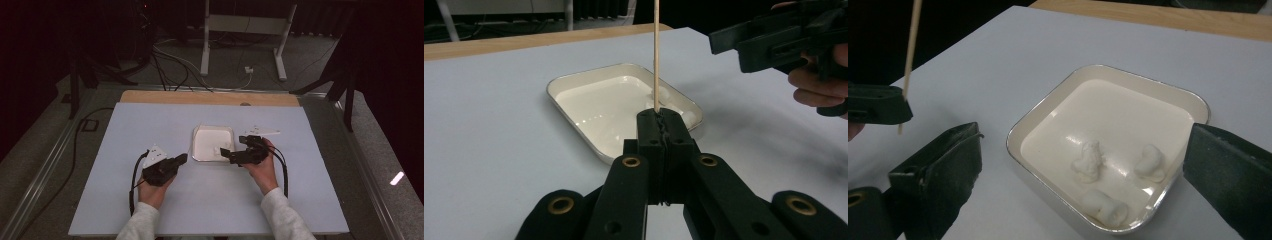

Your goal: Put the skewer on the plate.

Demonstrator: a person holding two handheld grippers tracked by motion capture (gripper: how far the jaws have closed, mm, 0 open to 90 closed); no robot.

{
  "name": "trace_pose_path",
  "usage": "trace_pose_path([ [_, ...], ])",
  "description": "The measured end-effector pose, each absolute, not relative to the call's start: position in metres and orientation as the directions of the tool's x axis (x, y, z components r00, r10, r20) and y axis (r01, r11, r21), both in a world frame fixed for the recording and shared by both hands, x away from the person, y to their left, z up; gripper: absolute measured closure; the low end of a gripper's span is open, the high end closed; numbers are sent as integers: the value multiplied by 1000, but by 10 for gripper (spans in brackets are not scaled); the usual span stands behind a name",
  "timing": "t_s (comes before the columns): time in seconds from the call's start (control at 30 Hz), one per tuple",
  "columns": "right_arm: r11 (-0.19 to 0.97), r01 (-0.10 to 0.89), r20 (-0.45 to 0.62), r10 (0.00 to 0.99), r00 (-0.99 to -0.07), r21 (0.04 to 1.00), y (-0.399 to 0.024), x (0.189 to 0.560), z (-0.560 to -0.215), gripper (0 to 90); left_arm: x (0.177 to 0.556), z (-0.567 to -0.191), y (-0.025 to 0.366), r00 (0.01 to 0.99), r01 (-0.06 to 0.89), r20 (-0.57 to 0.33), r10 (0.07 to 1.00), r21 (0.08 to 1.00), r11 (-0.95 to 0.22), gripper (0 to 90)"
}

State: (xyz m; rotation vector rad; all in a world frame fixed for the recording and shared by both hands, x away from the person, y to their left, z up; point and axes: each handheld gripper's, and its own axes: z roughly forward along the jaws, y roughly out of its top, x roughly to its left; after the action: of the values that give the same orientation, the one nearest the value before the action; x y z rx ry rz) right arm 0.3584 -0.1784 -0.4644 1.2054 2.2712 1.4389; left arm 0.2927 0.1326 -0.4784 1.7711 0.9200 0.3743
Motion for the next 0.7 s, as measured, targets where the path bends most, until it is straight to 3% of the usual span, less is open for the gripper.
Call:
trace_pose_path([
  [0.7, 222, 465, 151, 753, -640, 857, -224, 317, -459, 25, 317, -459, 105, 637, 414, -183, 749, 901, -132, 900],
])
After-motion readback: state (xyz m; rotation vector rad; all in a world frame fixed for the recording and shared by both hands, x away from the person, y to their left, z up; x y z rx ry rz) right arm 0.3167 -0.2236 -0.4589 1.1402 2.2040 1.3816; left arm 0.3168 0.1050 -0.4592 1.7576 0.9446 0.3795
